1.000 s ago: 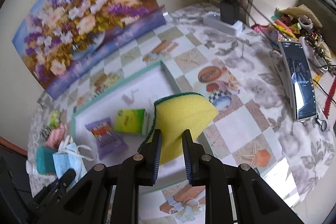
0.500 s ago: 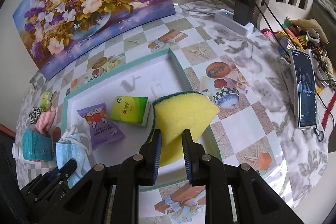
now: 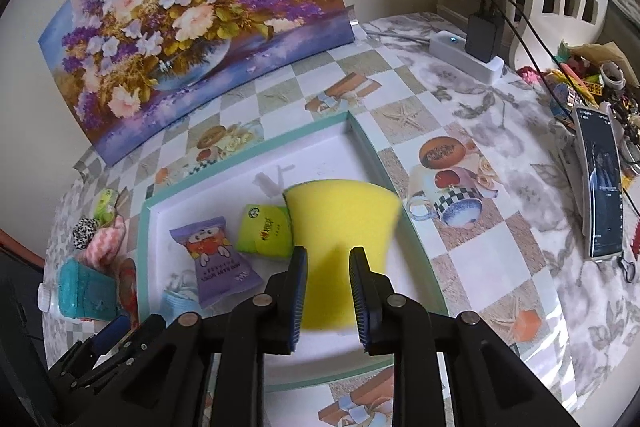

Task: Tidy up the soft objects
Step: 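Open left gripper releasing mask while right gripper releases sponge into tray, then withdraw both grippers up from the tray, then reach left gripper down to the yellow gold-printed pouch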

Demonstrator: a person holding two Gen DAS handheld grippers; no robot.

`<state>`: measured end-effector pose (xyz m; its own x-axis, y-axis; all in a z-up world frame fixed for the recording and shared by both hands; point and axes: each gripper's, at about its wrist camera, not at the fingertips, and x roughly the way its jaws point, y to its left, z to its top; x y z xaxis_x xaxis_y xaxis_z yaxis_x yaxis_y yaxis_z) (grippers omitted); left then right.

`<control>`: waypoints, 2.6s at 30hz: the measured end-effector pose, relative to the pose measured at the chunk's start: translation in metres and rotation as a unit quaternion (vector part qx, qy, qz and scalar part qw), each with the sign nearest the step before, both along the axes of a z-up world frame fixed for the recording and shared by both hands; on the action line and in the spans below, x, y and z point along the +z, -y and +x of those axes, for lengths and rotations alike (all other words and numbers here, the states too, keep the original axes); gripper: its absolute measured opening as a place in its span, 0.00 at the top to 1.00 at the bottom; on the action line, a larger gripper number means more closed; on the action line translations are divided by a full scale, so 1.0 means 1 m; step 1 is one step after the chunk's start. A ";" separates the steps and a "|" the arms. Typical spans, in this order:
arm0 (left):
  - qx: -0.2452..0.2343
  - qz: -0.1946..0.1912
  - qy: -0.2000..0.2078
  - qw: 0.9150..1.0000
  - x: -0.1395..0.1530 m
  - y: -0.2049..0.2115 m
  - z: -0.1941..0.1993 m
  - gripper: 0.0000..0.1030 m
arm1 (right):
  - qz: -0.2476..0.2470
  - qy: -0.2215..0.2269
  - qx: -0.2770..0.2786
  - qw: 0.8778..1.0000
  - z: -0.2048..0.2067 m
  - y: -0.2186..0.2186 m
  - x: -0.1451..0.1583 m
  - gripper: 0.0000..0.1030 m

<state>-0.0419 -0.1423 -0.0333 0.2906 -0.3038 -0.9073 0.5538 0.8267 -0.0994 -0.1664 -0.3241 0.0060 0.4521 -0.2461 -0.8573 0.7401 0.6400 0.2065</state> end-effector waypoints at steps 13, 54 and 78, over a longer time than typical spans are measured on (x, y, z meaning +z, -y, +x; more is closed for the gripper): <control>0.048 -0.015 -0.012 0.999 -0.001 -0.017 0.016 0.13 | 0.000 -0.011 0.004 1.000 0.000 -0.002 -0.005 0.29; 0.235 0.021 -0.114 0.965 -0.010 -0.141 0.054 0.06 | 0.074 -0.022 0.191 0.979 0.079 -0.137 -0.022 0.00; 0.189 0.088 -0.145 0.967 -0.057 -0.096 0.062 0.06 | 0.074 -0.068 0.182 0.978 0.085 -0.133 -0.043 0.01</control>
<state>0.0201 -0.0463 -0.0901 0.0758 -0.0596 -0.9953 0.1776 0.9831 -0.0454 -0.0814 -0.1912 -0.0369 0.3656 0.0418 -0.9298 0.4957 0.8368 0.2325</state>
